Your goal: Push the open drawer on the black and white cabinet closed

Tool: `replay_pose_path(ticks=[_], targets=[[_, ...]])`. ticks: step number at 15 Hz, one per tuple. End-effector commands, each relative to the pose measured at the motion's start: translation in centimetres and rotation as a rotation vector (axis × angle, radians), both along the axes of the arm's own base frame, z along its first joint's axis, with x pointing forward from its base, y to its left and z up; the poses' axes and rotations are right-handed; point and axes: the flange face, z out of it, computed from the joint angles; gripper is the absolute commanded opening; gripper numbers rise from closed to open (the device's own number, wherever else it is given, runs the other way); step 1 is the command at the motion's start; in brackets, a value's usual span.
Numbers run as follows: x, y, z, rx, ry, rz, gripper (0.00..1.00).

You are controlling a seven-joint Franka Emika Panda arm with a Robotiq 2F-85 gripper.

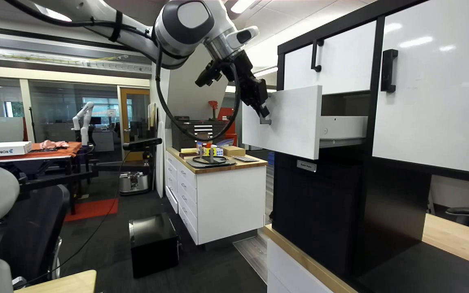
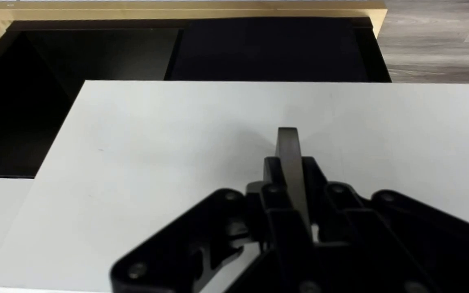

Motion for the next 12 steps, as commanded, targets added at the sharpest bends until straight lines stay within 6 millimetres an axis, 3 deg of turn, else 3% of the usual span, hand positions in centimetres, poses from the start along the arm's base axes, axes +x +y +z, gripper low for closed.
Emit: replay_pose_path(ticks=[1, 12], targets=[[3.8, -0.3, 0.4, -0.023, -0.039, 0.016, 0.05], [14.5, -0.5, 0.0, -0.018, -0.075, 0.023, 0.05]])
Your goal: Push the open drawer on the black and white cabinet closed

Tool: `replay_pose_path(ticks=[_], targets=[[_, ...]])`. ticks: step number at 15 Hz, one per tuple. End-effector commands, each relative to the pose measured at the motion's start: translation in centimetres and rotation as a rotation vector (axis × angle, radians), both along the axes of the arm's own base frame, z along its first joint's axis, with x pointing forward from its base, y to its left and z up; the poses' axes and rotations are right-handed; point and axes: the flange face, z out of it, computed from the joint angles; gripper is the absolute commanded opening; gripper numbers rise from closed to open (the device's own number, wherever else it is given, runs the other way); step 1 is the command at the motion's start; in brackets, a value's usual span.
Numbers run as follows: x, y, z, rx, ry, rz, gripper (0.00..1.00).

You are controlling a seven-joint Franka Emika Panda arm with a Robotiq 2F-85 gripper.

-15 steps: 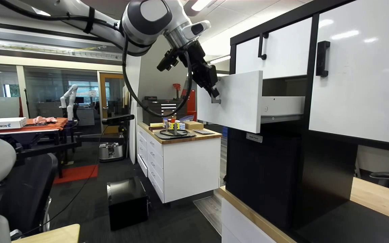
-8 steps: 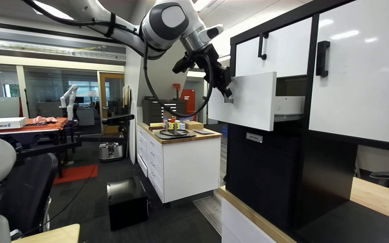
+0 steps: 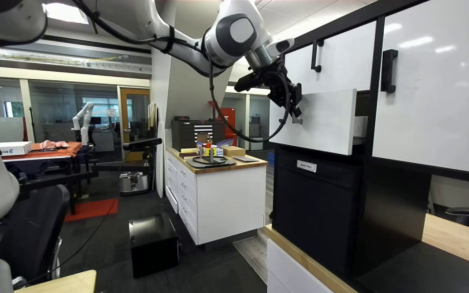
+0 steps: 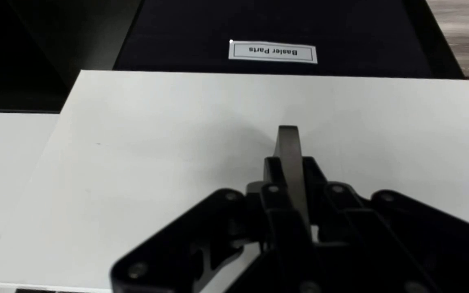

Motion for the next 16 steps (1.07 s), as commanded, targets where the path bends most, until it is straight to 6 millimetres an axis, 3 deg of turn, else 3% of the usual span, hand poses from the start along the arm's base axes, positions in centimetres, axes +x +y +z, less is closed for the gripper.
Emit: replay_pose_path(ticks=[1, 6, 8, 9, 11, 16], targets=[[4.1, 0.0, 0.2, -0.013, -0.024, 0.007, 0.05], [7.7, 0.3, -0.3, -0.017, -0.036, 0.023, 0.05], [7.0, 0.5, 0.0, -0.020, 0.000, 0.016, 0.05], [6.5, 0.5, 0.2, -0.026, 0.024, 0.014, 0.40], [5.6, 0.6, 0.2, -0.035, 0.069, 0.002, 0.46], [3.7, 1.5, 0.9, -0.039, 0.155, -0.002, 0.79]])
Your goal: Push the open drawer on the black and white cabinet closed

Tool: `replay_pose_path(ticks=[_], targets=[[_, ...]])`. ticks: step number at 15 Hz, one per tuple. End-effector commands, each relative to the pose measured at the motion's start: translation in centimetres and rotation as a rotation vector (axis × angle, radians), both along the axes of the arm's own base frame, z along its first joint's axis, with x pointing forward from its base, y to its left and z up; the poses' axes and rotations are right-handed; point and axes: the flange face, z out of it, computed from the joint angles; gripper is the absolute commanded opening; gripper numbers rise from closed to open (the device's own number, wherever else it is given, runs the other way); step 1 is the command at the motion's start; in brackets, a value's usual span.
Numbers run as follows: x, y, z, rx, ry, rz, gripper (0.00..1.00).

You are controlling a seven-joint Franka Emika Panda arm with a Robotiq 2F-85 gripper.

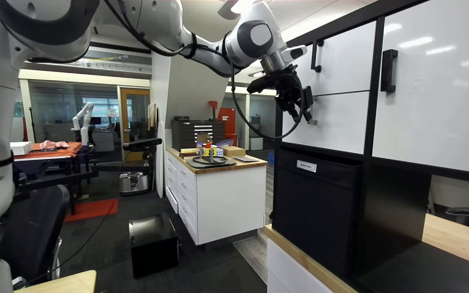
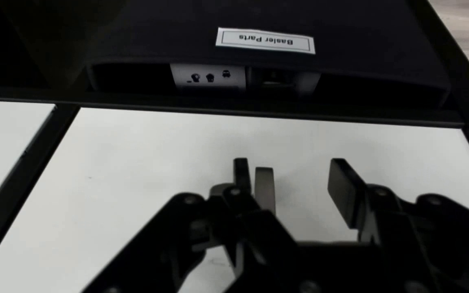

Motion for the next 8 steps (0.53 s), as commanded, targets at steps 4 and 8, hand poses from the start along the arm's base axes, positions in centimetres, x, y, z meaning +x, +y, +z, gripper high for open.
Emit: replay_pose_path(ticks=[4, 8], targets=[[-3.2, 0.7, 1.3, -0.023, 0.150, -0.003, 0.98], [-4.9, 1.2, 0.3, 0.003, 0.280, 0.016, 1.00]])
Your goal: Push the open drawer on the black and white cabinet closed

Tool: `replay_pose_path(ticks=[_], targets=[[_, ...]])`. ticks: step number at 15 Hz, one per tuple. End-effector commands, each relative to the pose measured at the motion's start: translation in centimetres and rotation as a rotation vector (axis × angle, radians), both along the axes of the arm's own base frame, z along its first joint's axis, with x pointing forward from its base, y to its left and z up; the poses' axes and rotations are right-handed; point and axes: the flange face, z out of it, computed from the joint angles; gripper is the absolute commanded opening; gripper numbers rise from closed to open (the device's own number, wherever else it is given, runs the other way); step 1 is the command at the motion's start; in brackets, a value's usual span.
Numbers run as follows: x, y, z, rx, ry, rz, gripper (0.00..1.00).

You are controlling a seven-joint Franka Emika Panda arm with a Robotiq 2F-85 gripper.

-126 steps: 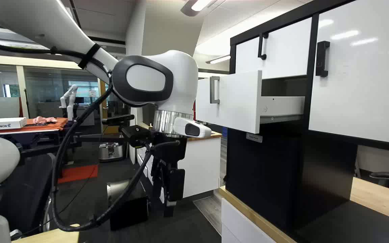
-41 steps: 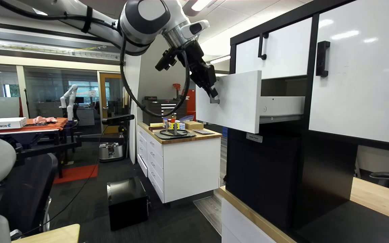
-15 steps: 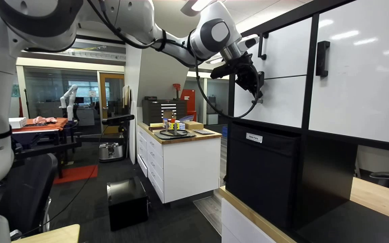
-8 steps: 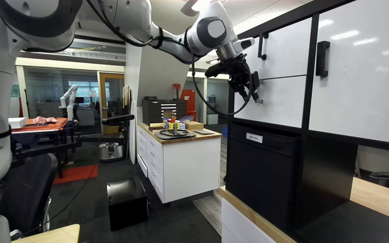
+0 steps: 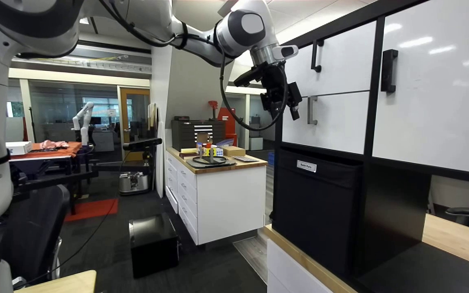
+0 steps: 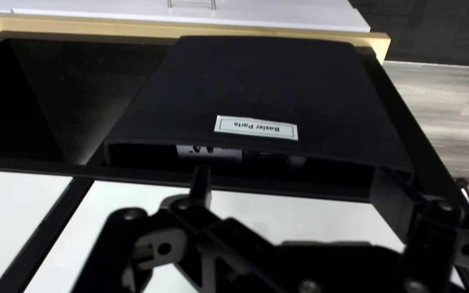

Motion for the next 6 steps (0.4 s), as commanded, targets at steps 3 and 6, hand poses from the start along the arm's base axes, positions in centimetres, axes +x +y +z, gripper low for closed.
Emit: replay_pose_path(ticks=[3, 6], targets=[[-0.9, 0.5, -0.5, 0.012, 0.086, 0.003, 1.00], [-0.9, 0.6, -0.8, 0.012, 0.094, 0.006, 1.00]])
